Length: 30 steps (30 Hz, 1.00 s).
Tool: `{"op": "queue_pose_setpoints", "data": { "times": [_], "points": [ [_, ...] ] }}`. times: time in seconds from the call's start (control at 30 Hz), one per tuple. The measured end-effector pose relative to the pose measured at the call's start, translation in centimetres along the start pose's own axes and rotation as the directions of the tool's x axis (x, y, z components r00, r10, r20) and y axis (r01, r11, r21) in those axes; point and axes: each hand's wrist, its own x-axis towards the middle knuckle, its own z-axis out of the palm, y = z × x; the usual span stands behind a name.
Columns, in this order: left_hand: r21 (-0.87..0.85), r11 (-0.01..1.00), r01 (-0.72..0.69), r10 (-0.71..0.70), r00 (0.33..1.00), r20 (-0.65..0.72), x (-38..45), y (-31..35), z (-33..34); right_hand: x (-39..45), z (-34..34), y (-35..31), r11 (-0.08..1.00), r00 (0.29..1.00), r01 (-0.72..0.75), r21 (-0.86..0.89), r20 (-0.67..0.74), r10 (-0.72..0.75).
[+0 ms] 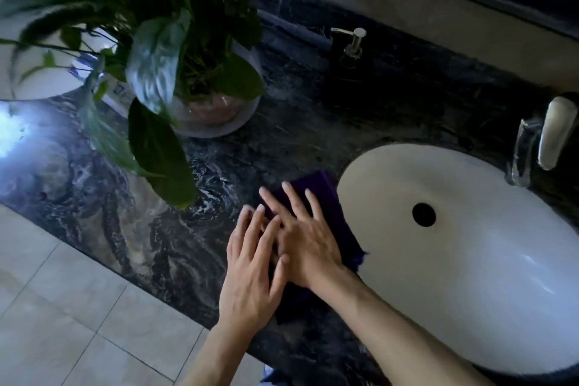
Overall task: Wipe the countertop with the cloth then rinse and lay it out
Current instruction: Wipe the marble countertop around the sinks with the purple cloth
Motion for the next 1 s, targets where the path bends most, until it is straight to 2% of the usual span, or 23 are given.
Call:
{"op": "queue_pose_setpoints", "data": {
  "times": [0.2, 0.33, 0.4, 0.53, 0.6, 0.8, 1.0],
  "points": [
    [0.173, 0.985, -0.015, 0.01, 1.0, 0.028, 0.1, -0.3, 0.5, 9.3, -3.8, 6.7, 0.989, 0.975, -0.144, 0.039, -0.167, 0.149],
    [0.216, 0.976, -0.03, 0.028, 1.0, 0.012, 0.7, -0.5, 1.0, 11.5, -5.3, 10.1, 0.968, 0.955, -0.249, 0.029, -0.161, 0.25],
    [0.233, 0.972, -0.035, 0.033, 0.999, 0.014, 1.2, -0.2, 1.3, 10.7, -4.7, 9.0, 0.977, 0.958, -0.211, 0.028, -0.192, 0.212],
    [0.226, 0.973, -0.046, 0.039, 0.999, 0.033, 3.5, 0.9, 1.9, 7.5, -2.6, 7.7, 0.999, 0.981, 0.052, -0.012, -0.188, -0.053],
    [0.238, 0.97, -0.041, 0.031, 0.998, 0.045, 4.6, 1.5, 2.3, 7.3, -2.4, 8.4, 0.998, 0.977, 0.066, -0.02, -0.202, -0.069],
    [0.331, 0.943, -0.021, -0.012, 0.995, 0.098, 7.2, 2.8, 3.1, 5.6, -2.8, 14.3, 0.986, 0.943, -0.166, 0.028, -0.287, 0.167],
    [0.378, 0.926, -0.004, -0.04, 0.993, 0.108, 8.4, 3.6, 3.9, 3.6, -4.5, 23.2, 0.9, 0.866, -0.433, 0.047, -0.256, 0.43]
  ]
}}
